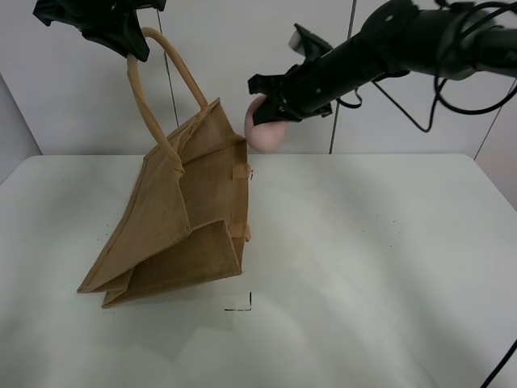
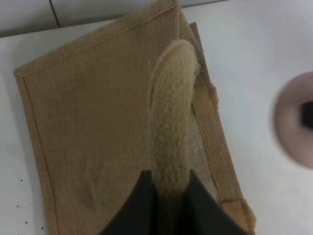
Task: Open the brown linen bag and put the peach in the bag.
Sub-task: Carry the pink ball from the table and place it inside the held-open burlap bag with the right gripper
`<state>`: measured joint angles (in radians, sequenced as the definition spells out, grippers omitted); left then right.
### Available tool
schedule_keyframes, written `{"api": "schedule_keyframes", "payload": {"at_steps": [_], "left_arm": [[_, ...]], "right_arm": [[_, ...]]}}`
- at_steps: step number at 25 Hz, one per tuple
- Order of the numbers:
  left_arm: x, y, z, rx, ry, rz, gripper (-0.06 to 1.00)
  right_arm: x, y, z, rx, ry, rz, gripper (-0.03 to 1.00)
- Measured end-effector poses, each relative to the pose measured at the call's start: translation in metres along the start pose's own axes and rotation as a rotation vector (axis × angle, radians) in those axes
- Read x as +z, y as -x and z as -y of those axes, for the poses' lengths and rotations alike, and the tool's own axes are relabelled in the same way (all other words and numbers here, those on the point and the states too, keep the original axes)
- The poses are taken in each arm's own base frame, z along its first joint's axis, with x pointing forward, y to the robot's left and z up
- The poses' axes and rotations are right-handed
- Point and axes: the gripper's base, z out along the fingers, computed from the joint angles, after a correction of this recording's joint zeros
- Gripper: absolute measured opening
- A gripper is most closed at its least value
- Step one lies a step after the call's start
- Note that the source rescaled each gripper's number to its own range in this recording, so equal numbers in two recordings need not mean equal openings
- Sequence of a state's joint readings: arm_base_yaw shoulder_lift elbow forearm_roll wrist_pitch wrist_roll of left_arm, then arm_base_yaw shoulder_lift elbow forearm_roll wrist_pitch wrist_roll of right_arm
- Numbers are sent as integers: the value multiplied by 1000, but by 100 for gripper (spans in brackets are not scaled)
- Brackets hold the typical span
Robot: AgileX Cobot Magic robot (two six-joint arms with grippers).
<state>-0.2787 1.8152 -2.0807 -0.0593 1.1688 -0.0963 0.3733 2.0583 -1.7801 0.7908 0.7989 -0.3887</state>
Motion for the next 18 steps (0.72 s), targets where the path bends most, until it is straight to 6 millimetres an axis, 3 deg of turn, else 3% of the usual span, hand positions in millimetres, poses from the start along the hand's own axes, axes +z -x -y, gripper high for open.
{"api": "schedule_keyframes", "payload": {"at_steps": [9,12,18], "left_arm": [[-5,0,0,7,0,10,0],[-5,0,0,7,0,10,0],[-5,0,0,7,0,10,0]], "right_arm": [[105,-27,-9,-53,61,-101,0],[126,-33,-13,-72,96,-92,0],[149,-44,-17,-145,120,-89,0]]}}
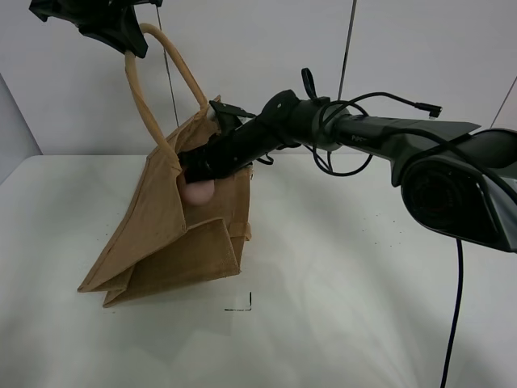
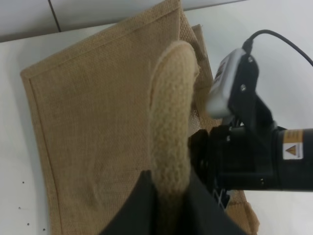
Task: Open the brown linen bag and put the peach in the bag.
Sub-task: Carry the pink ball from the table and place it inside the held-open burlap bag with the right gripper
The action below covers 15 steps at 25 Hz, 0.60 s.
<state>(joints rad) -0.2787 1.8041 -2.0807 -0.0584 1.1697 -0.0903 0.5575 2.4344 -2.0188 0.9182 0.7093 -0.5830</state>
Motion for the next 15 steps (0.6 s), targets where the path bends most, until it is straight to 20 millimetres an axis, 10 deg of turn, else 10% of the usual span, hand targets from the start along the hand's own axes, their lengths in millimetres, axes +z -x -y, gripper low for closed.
{"api": "schedule_keyframes", "payload": {"at_steps": [11,15], "left_arm": [[0,0,0,0,-1,0,0],[0,0,0,0,-1,0,0]], "right_arm": [[16,-10,0,-161,-11,-22,4],[18,-12,0,-164,-12,-27,62]]}}
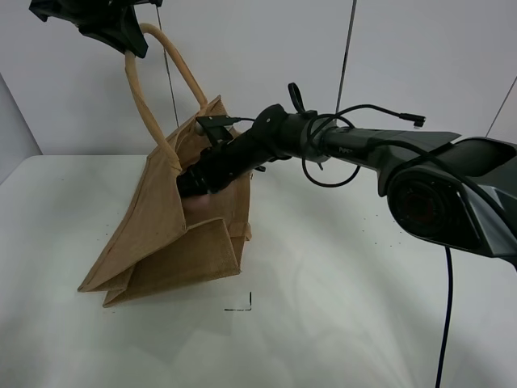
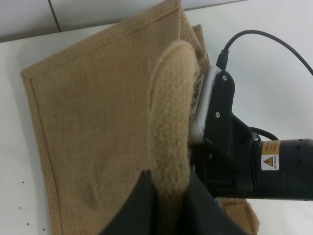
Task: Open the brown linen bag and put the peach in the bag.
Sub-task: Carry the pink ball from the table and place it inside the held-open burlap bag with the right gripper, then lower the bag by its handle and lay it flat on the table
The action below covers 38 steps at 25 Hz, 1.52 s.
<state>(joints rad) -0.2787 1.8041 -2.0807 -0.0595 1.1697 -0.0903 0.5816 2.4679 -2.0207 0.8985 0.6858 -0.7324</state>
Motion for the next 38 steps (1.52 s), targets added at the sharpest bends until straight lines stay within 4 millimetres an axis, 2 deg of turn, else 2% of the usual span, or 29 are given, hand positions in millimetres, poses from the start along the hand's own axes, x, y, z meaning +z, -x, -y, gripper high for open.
{"api": "schedule_keyframes", "payload": {"at_steps": [1,2,4,6,9,13,16,20,24,28,33,35,38], "left_arm": [[0,0,0,0,0,0,0],[0,0,0,0,0,0,0],[0,0,0,0,0,-1,0],[0,0,0,0,0,-1,0],[0,0,0,0,-1,-1,0],[0,0,0,0,-1,-1,0],[0,0,0,0,-1,-1,0],[0,0,0,1,-1,-1,0],[0,0,0,1,-1,-1,0],[0,0,0,1,-1,-1,0],[0,0,0,1,-1,-1,0],[0,0,0,1,-1,-1,0],[0,0,0,1,-1,-1,0]], "right_arm": [[0,0,0,0,2,-2,78],[0,-1,0,-1,5,-6,87],[-1,-2,-1,-6,6,-31,95],[-7,-1,-3,-18,-16,-69,98],[-30,7,-9,-15,-64,-137,100],[-79,18,-13,20,-183,-252,100],[-108,20,-7,74,-295,-325,100],[-129,15,20,182,-418,-372,100],[-153,10,57,253,-493,-366,100],[-192,0,104,367,-554,-346,100],[-249,-24,160,520,-633,-332,100],[-264,-30,173,556,-653,-319,100],[-277,-30,175,568,-669,-302,100]]}}
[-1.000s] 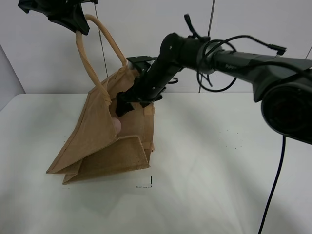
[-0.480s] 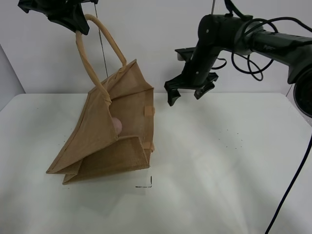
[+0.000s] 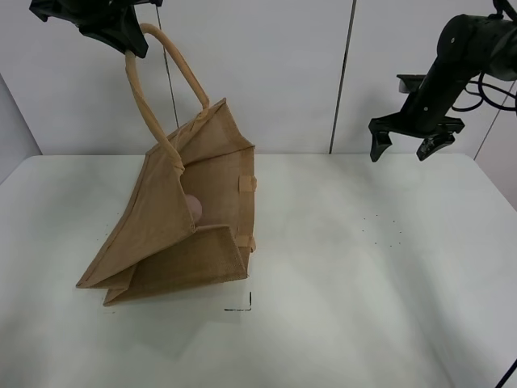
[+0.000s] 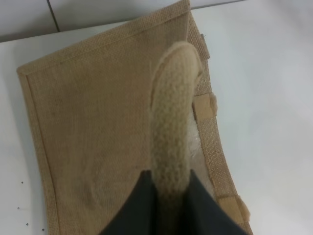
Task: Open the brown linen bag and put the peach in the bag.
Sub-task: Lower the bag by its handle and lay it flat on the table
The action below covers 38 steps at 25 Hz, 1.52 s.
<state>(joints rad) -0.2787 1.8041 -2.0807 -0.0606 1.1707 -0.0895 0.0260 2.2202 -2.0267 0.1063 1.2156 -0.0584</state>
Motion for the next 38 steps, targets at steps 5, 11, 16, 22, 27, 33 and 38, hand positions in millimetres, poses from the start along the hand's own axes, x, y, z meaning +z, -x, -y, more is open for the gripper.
{"api": "schedule_keyframes", "payload": {"at_steps": [5,11,16,22,27,33,38], "left_arm": [[0,0,0,0,0,0,0],[0,0,0,0,0,0,0],[0,0,0,0,0,0,0],[0,0,0,0,0,0,0],[0,0,0,0,0,0,0],[0,0,0,0,0,0,0],[0,0,0,4,0,0,0]], "right_arm": [[-30,-8,-4,-5,-1,38,100],[-81,-61,-9,-5,-6,24,100],[-122,-143,-14,-15,-19,4,100],[-143,-251,-16,-27,-45,14,100],[-148,-329,-18,-35,-52,156,100],[-145,-396,-19,-52,-61,431,100],[-155,-425,-20,-67,-67,679,100]]}}
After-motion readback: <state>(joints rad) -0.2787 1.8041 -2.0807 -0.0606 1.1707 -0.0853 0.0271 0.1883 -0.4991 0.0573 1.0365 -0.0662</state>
